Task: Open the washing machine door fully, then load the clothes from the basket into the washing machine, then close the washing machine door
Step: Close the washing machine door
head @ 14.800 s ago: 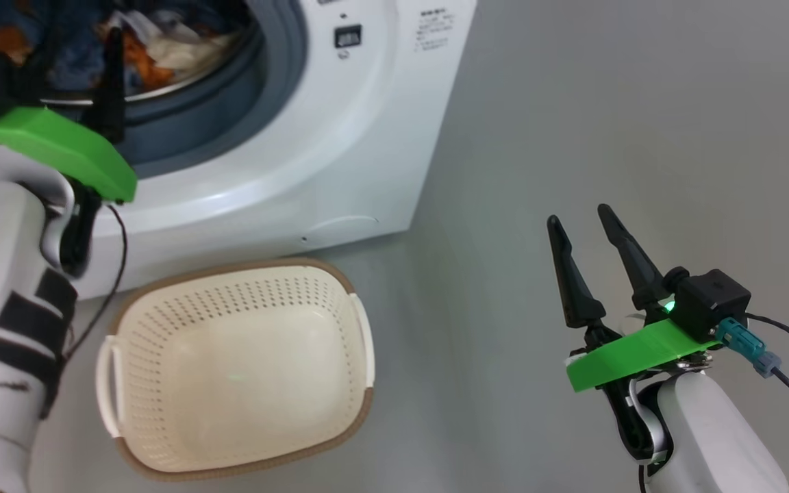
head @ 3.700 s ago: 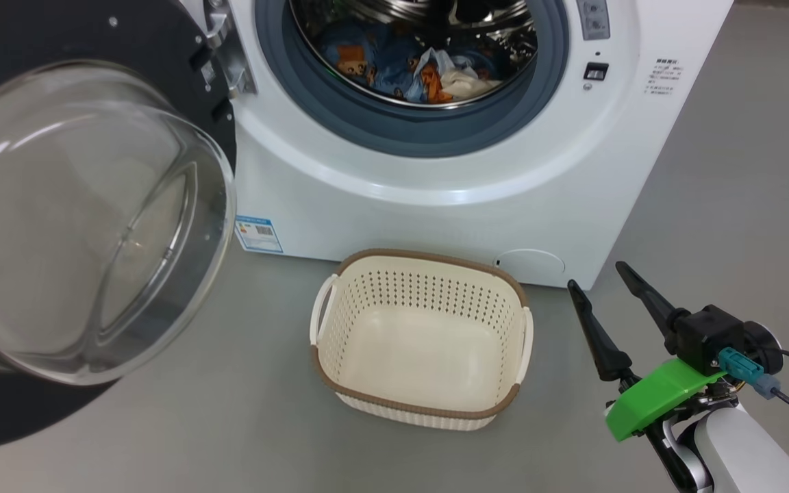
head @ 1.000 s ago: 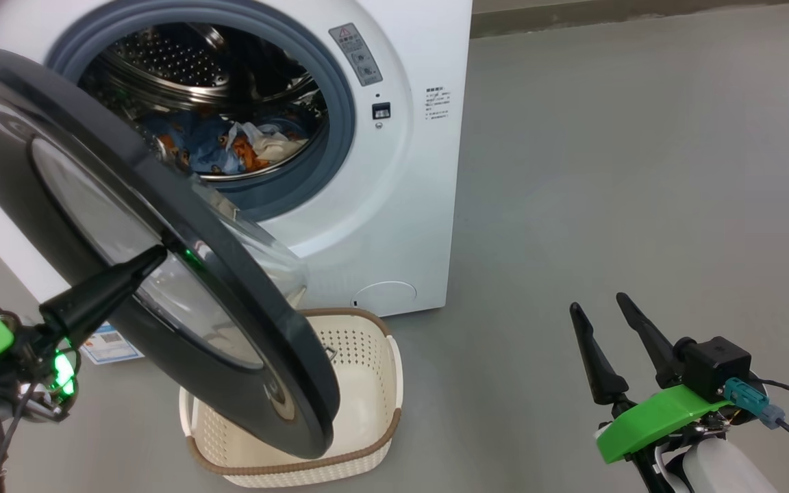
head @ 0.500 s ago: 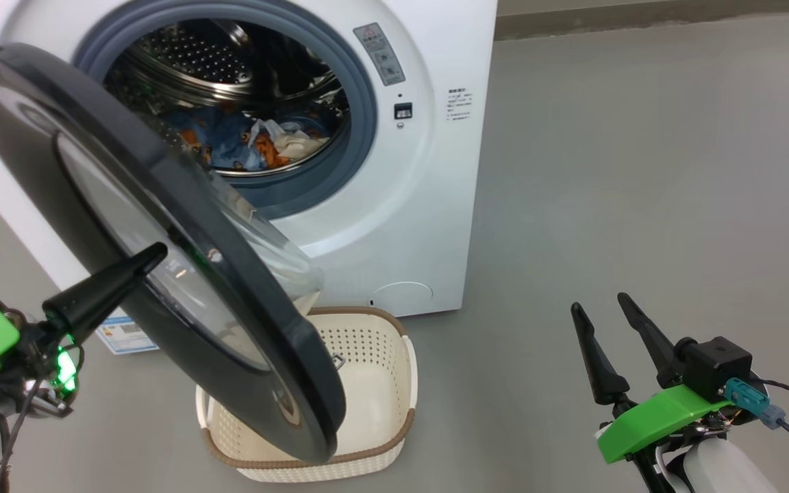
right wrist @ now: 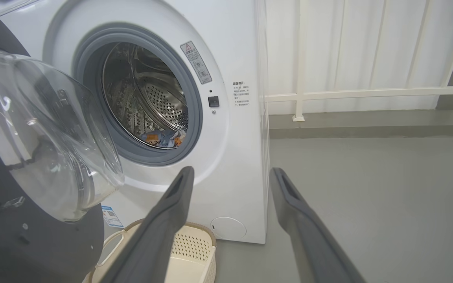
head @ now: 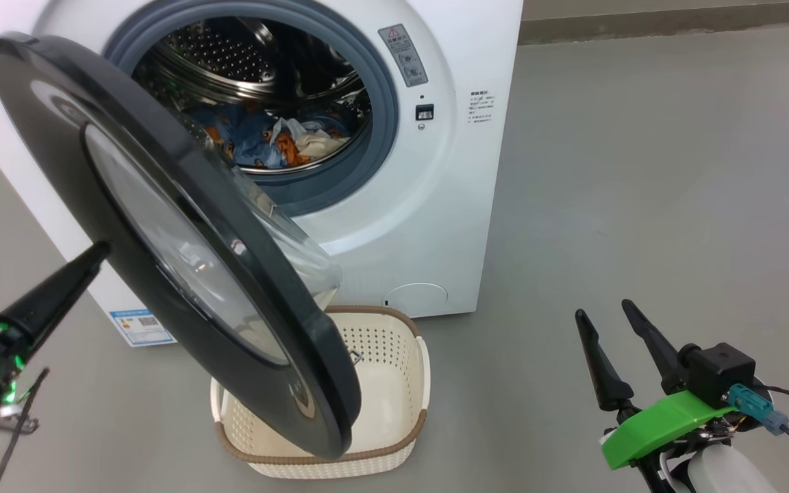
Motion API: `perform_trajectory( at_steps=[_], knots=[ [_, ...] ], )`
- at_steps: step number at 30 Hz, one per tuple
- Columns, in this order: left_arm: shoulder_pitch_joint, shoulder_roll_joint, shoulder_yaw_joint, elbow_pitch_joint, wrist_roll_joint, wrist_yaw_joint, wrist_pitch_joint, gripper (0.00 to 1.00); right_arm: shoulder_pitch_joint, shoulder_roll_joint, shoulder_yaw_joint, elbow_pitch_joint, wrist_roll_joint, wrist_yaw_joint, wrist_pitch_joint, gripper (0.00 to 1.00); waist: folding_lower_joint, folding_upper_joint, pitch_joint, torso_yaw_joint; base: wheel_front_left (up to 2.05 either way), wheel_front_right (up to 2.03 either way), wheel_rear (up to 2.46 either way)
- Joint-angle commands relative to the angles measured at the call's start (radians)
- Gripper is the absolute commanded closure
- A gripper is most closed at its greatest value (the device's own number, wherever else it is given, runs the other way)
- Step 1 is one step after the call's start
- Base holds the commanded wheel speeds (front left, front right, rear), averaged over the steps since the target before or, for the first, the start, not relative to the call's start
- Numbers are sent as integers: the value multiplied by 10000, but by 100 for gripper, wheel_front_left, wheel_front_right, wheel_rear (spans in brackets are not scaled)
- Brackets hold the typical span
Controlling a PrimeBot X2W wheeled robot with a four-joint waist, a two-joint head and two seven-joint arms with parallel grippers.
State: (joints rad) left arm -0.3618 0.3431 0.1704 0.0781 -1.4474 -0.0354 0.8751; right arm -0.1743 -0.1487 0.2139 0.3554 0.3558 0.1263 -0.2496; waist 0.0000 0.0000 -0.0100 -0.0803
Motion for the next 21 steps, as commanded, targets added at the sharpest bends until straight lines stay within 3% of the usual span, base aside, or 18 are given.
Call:
perform_trajectory(
  at_steps=[1, 11, 21],
  knots=[
    [-21, 543, 461, -358, 362, -246, -275, 0, -55, -94, 92, -276, -36, 44, -122, 0, 0, 0, 5, 18, 0, 0, 0],
    [1343, 549, 488, -1020, 2510, -920, -2732, 0, -14, 9, -17, -340, -63, 44, -122, 0, 0, 0, 72, 55, 0, 0, 0],
    [2998, 881, -591, -1158, 4604, -950, -6815, 0, -53, 27, -67, -386, -93, 44, -122, 0, 0, 0, 134, 8, 0, 0, 0]
  ],
)
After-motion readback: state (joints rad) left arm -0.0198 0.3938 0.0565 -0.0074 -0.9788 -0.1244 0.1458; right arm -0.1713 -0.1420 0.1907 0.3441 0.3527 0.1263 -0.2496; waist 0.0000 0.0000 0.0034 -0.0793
